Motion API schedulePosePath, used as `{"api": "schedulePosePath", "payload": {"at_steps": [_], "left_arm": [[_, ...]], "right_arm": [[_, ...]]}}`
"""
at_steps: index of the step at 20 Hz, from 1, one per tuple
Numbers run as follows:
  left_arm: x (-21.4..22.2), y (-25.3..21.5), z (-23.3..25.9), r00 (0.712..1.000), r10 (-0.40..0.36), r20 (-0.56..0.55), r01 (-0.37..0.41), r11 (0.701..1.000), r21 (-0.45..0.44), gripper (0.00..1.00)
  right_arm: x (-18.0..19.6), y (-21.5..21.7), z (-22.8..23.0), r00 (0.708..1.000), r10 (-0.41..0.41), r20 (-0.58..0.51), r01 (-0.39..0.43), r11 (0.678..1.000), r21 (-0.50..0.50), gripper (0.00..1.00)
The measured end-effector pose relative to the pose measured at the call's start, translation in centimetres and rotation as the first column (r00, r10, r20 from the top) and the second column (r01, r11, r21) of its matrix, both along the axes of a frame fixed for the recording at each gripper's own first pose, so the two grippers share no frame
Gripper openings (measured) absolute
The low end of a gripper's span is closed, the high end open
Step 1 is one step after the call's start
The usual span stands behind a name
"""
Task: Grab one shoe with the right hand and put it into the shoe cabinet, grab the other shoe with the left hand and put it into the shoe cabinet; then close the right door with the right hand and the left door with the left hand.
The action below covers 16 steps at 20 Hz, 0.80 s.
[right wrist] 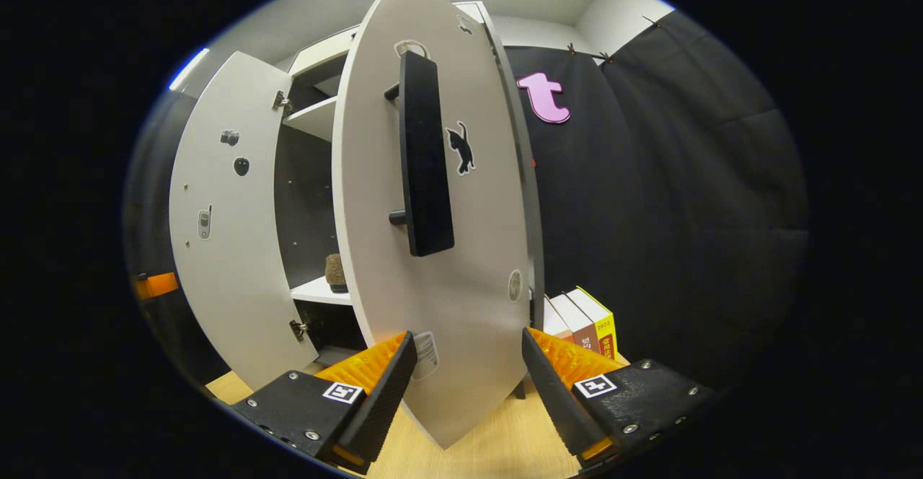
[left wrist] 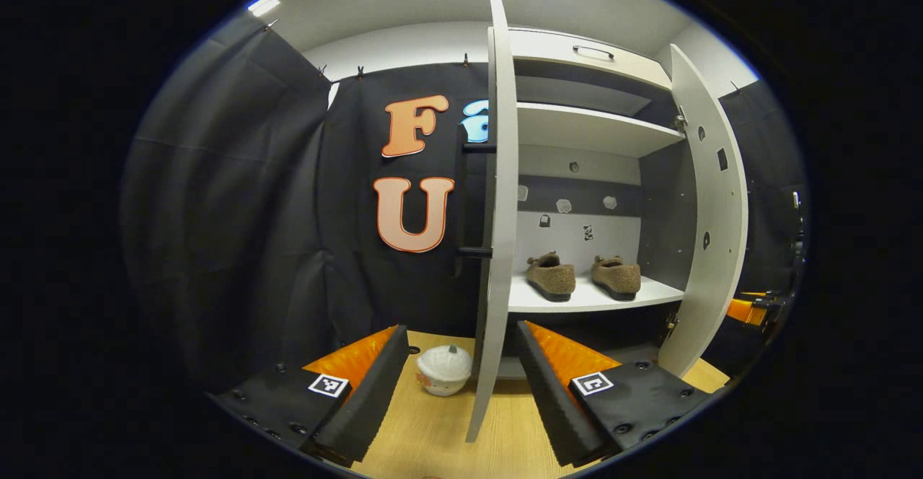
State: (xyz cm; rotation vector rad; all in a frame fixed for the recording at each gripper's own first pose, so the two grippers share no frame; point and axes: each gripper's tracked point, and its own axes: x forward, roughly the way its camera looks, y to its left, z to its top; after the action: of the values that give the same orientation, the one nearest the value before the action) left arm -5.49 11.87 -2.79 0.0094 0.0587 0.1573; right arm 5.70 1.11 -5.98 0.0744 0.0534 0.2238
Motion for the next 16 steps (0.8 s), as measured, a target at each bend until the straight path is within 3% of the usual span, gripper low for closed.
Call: {"api": "schedulePosePath", "payload": {"at_steps": [9, 16], "left_arm": [[-0.1, 5.3, -0.3, 0.997, 0.083, 0.005, -0.083, 0.996, 0.011, 0.96], [3.4, 7.0, -1.0, 0.998, 0.054, 0.02, -0.053, 0.998, -0.023, 0.96]], "right_arm": [[1.2, 3.8, -0.1, 0.999, 0.049, -0.016, -0.049, 0.999, -0.019, 0.92], [1.3, 4.8, -0.4, 0.998, 0.061, -0.029, -0.062, 0.998, -0.016, 0.92]]}}
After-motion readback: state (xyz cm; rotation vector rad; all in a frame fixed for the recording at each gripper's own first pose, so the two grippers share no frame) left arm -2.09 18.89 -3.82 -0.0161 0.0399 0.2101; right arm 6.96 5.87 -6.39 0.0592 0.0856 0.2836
